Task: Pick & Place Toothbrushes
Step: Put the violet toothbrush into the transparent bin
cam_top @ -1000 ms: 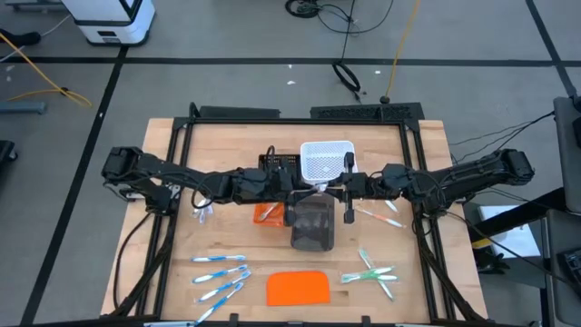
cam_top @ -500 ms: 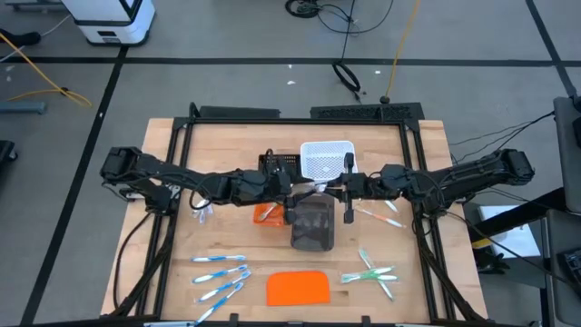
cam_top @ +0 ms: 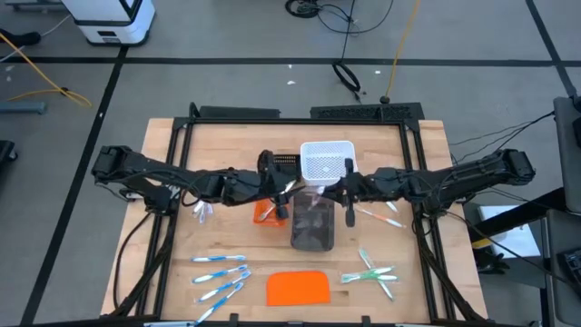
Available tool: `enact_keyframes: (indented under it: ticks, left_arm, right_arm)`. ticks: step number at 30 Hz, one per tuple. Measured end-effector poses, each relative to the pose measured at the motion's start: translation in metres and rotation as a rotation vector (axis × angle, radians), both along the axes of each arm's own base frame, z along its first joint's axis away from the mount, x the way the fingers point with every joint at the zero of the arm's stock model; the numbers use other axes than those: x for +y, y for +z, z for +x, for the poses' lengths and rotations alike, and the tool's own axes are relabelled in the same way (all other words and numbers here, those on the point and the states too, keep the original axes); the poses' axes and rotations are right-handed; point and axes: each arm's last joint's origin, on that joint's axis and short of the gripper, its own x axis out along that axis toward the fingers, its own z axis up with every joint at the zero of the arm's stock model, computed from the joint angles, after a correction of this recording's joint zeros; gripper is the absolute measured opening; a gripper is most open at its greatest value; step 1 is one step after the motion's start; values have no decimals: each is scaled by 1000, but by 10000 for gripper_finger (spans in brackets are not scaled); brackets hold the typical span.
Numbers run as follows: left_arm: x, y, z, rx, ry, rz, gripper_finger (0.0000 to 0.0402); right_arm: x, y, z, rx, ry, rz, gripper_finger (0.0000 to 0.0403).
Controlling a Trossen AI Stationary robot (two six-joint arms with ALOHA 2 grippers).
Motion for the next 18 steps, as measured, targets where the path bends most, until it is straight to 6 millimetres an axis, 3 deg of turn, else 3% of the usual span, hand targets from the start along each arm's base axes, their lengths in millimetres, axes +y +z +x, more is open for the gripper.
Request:
enact_keyframes:
  ticks: [5,18]
  left_arm:
    - [0,0,-1,7,0,1,189]
    - [0,-2,-1,23,0,1,189]
  right_arm:
    - [3,-7,1,52,52,95,1]
    - [11,-49,-8,167,34,293,1]
